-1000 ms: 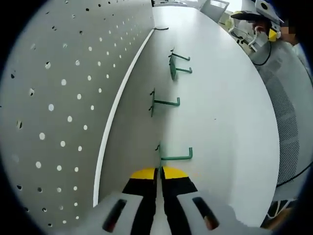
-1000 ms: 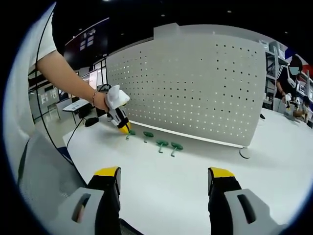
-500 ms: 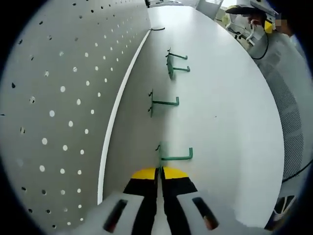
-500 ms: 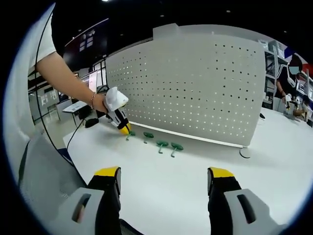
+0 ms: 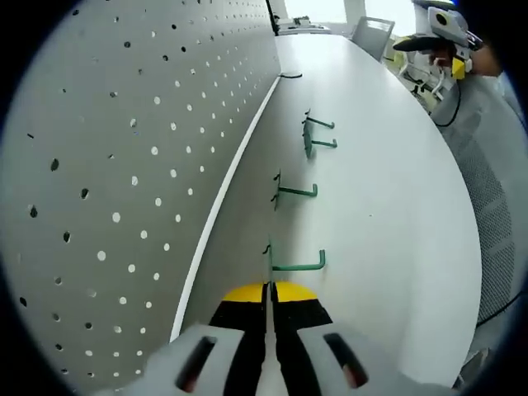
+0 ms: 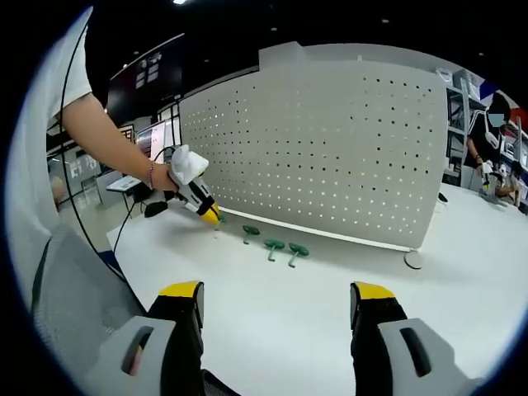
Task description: Insert the hook assembly into the mounting plate slot until the hook locks in place.
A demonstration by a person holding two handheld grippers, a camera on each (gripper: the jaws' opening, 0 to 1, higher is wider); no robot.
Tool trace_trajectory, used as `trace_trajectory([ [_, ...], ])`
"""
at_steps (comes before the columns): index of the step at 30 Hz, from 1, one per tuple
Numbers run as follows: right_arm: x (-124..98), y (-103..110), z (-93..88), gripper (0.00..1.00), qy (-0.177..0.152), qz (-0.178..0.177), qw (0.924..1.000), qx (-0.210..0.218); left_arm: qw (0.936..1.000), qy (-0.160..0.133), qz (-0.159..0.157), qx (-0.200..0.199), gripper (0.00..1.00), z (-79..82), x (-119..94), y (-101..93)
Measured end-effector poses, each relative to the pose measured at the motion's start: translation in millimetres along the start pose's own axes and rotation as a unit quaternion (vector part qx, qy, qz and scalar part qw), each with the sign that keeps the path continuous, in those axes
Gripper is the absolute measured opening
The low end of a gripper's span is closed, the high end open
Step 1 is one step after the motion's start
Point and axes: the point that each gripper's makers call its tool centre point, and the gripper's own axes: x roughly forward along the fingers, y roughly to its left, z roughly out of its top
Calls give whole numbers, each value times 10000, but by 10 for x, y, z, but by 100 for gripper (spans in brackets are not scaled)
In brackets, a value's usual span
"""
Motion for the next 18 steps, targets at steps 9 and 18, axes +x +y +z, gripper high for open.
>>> trace_trajectory([
  [9,-4,1,21,70,-24,-3,10000,10,9992,-297,247,-97,1,198,-76,23],
  [18,-7,8,9,70,19,12,10000,-14,9966,-660,475,-164,1,434,-220,35],
])
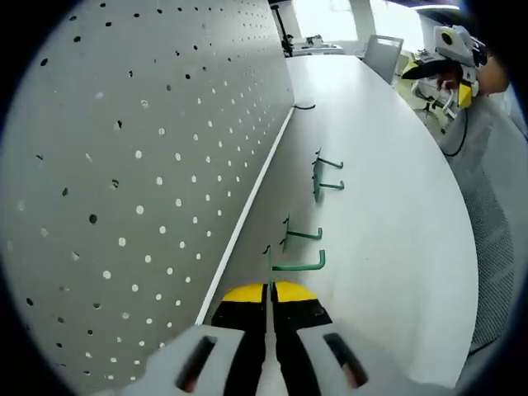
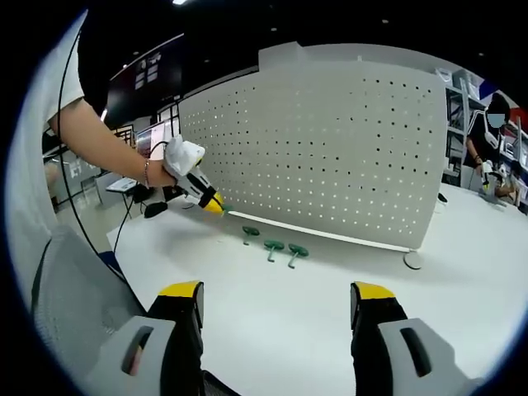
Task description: Insert the hook assembly into the mounting plate slot until the hook locks in place.
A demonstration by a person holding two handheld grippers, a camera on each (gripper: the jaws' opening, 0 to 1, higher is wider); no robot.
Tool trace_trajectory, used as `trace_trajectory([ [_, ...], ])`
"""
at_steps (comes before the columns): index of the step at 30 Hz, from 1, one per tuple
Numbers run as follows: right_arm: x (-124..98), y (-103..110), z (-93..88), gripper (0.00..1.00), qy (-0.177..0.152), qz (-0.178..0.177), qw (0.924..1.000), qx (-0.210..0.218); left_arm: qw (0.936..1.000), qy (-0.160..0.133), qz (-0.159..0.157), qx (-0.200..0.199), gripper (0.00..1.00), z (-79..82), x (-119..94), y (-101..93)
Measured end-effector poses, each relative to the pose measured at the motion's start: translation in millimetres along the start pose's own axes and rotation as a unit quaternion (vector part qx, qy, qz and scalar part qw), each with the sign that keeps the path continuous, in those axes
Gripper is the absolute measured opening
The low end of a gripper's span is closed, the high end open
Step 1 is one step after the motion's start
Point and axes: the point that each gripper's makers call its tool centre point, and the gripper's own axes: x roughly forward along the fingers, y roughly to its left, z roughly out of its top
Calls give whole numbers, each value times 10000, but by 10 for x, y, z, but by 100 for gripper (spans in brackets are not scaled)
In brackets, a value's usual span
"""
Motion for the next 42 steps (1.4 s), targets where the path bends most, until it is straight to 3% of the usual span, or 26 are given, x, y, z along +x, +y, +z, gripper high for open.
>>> trace_trajectory([
  [9,9,36,-5,70,25,78,10000,-31,9996,-229,143,-129,1,88,-86,-25],
  [17,7,47,12,70,-8,123,9999,-14,9969,-507,346,-491,1,167,-205,-14],
  [29,11,92,109,70,-67,193,9997,-155,9917,-1022,510,-584,1,457,-377,-157],
  [42,-12,144,202,70,-165,242,9992,-254,9798,-1623,817,-837,1,697,-611,-231],
])
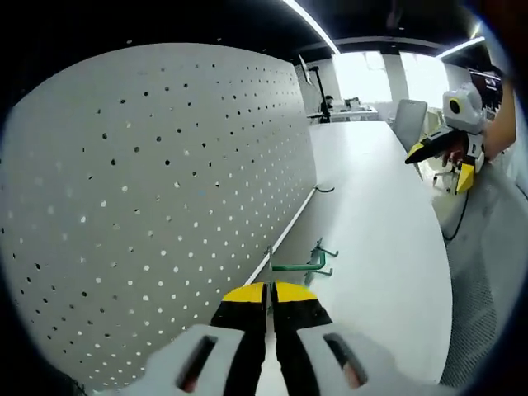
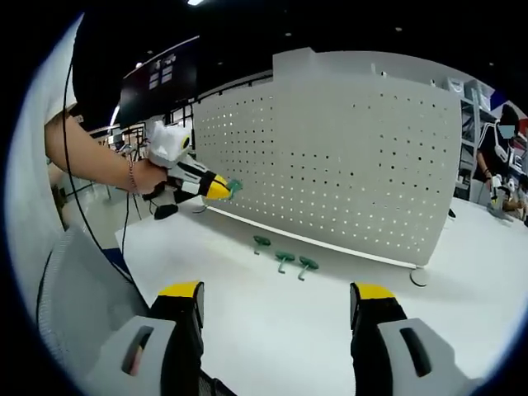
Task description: Insert the hook assembly into the mounting plate slot until the hook locks in place.
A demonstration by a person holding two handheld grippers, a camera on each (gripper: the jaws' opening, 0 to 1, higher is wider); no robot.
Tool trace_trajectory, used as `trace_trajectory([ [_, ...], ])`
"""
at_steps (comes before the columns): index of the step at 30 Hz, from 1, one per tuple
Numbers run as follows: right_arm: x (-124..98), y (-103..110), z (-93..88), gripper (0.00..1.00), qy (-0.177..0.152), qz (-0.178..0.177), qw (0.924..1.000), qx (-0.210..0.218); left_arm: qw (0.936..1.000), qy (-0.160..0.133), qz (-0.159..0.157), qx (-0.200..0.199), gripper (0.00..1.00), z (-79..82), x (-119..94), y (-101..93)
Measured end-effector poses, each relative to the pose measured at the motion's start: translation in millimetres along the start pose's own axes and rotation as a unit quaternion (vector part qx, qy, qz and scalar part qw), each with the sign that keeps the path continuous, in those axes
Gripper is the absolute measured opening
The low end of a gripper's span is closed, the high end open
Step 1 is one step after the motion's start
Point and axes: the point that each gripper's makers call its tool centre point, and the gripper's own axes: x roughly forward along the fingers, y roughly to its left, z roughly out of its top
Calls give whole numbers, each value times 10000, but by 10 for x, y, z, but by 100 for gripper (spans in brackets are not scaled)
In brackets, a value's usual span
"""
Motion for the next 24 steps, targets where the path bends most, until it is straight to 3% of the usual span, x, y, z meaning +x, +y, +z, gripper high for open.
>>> trace_trajectory([
  [12,-5,41,145,70,-147,44,9999,-16,9970,-671,221,-311,1,337,-164,-121],
  [24,3,72,188,69,-195,109,9997,-42,9900,-1160,319,-735,2,487,-328,-231],
])
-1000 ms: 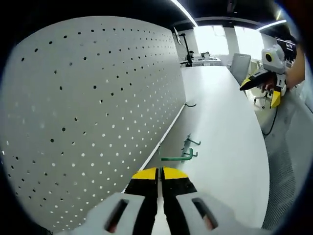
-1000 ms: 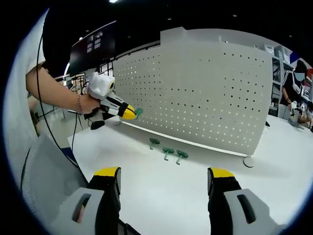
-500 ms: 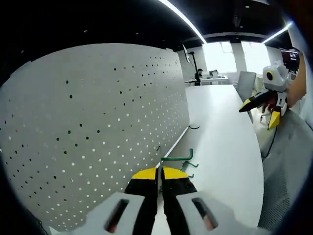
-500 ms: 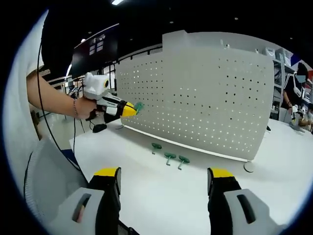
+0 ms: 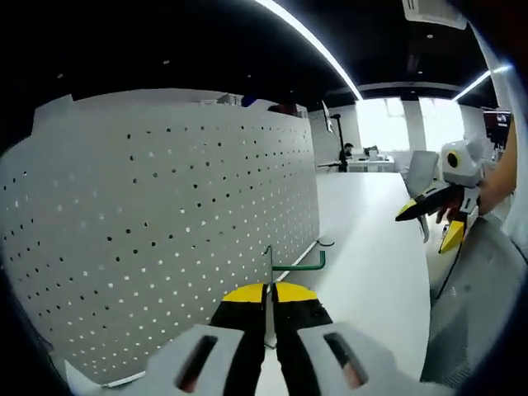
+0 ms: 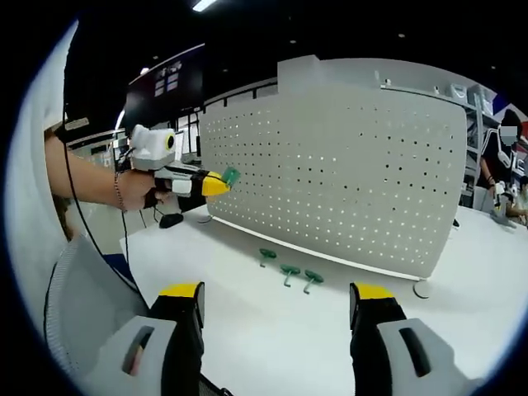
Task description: Insert the hook assembly into the mounting plate slot until the hook locks in place.
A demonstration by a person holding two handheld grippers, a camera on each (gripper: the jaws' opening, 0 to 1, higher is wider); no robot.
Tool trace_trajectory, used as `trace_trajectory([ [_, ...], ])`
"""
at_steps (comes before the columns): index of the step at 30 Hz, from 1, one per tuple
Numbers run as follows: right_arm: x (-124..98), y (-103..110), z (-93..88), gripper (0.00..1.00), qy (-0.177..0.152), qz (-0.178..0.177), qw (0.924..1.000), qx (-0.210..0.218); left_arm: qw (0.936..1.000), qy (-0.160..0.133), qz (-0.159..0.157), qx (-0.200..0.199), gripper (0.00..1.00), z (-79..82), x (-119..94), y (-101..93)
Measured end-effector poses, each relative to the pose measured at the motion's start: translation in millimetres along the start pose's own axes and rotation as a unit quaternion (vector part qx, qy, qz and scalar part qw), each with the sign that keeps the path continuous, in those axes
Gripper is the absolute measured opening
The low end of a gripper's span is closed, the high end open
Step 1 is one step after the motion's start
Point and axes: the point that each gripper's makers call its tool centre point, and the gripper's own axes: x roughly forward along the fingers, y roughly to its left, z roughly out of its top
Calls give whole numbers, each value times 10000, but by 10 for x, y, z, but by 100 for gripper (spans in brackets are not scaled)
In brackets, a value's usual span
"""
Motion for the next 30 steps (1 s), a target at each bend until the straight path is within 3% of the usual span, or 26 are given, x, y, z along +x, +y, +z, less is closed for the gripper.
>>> trace_trajectory([
  [5,-6,16,15,69,-22,15,10000,-8,9997,-154,-3,-164,2,52,-40,-100],
  [7,-12,25,13,69,-17,17,10000,-8,9987,-309,-5,-402,2,98,-48,-123],
  [12,-22,32,5,69,-7,19,10000,-15,9986,-378,25,-370,2,132,-98,-225],
  [23,-30,47,22,69,-50,18,10000,15,9941,-645,213,-851,2,213,-209,-296],
  [26,-30,46,22,69,-49,26,10000,14,9963,-545,207,-635,2,194,-207,-335],
  [30,-41,54,64,69,-119,51,9999,2,9948,-579,239,-797,2,182,-222,-305],
])
